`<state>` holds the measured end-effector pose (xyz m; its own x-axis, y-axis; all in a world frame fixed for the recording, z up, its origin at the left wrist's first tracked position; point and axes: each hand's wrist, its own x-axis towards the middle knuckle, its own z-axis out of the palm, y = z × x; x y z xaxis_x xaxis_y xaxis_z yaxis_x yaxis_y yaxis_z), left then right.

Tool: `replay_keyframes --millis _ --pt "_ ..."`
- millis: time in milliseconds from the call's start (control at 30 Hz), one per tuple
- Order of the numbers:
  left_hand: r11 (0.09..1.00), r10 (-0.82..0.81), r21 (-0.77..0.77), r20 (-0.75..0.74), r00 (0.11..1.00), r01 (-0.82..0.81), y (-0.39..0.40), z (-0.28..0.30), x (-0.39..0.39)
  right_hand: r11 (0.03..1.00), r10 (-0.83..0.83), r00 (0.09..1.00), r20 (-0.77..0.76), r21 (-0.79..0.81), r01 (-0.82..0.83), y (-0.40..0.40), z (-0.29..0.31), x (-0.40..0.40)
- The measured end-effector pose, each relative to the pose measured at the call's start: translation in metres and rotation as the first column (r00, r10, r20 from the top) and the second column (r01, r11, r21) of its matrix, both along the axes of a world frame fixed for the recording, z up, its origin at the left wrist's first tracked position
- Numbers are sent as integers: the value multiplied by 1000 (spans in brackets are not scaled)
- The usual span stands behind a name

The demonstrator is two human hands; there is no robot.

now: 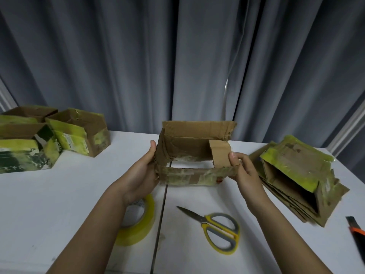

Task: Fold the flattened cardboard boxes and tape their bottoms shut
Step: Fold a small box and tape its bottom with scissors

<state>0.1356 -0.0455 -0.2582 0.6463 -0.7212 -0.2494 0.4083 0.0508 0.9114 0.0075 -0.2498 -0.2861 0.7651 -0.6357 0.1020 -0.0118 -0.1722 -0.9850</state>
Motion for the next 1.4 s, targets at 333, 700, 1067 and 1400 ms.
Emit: replay_keyframes --millis 333,700,1067,1400 --pt "991 135 -11 -67 989 -136 -3 6 0 915 330 933 144 -292 -279 -1 -8 -7" --pt "940 280 -125 817 504 -318 -14 -23 -5 993 98 962 254 44 -113 16 -6 -1" --pt "879 203 -84 956 210 -470 -1 -7 5 982 185 944 272 -31 -184 18 1 -4" --pt "944 -25 96 975 222 -316 15 -8 12 924 147 942 300 -382 -23 10 6 -7"
